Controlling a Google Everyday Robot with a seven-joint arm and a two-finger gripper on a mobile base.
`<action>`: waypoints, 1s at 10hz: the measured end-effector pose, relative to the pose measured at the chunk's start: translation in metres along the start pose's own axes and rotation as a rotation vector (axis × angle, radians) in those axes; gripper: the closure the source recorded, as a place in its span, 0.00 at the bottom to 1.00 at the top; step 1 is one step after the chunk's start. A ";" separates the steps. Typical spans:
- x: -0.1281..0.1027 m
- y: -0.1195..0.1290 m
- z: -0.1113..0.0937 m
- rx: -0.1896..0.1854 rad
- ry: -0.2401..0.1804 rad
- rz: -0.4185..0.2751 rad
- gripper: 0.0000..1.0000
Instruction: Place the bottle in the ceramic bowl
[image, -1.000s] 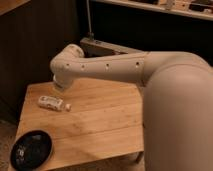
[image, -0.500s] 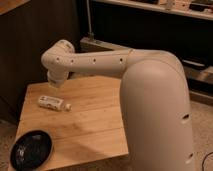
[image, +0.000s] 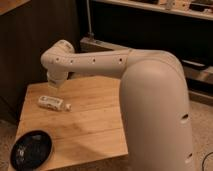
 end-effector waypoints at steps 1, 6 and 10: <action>0.001 -0.001 0.000 0.001 0.000 0.001 0.35; 0.001 -0.001 0.000 0.001 0.000 0.001 0.35; -0.004 -0.008 0.020 0.005 0.018 -0.039 0.35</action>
